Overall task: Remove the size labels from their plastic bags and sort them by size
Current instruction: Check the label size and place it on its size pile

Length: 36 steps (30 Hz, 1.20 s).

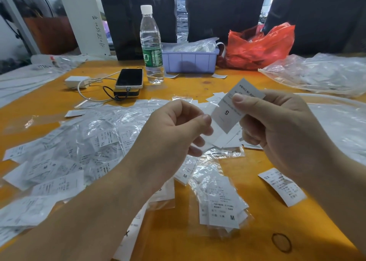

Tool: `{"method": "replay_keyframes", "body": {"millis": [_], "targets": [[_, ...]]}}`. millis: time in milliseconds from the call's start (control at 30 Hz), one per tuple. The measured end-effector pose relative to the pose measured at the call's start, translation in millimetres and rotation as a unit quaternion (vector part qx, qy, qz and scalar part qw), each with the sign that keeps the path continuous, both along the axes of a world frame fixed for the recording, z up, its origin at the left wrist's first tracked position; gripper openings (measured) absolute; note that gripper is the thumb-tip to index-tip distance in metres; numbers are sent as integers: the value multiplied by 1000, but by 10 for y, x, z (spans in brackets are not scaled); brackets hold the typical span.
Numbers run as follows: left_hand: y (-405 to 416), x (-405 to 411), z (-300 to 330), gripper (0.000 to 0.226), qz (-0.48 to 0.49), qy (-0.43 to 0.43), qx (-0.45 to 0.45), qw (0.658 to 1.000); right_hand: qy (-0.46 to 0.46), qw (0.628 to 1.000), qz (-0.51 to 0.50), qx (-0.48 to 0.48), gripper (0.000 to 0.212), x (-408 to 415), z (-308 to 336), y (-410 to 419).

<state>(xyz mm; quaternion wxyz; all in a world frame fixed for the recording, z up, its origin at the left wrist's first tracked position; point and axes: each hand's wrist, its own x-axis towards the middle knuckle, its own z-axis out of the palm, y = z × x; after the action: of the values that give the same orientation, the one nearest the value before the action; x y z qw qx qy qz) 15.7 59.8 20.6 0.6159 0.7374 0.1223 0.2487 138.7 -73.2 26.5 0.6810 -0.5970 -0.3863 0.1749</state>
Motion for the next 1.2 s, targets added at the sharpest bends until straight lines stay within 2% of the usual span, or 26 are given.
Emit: {"method": "replay_keyframes", "body": {"millis": [300,433,633,900,967,1100,1200], "targets": [[-23,-5,-17,15,-23,9,28,999,32,993,104,-51,22,-37,-57,37],[-2,4,-21,14,-7,5,39,999,34,996,77,-31,22,-46,-36,29],[17,3,-12,15,15,7,56,998,47,999,4,12,8,-2,19,-2],[-42,2,-24,18,-34,40,70,996,47,998,39,8,3,-17,-13,8],[-41,0,-22,18,-38,39,72,996,58,996,61,3,9,-3,-18,11],[-42,-2,-20,18,-32,29,81,996,44,991,123,-32,39,-12,-20,12],[-38,-1,-24,16,-25,29,88,995,25,991,126,-37,38,-47,-21,7]]}}
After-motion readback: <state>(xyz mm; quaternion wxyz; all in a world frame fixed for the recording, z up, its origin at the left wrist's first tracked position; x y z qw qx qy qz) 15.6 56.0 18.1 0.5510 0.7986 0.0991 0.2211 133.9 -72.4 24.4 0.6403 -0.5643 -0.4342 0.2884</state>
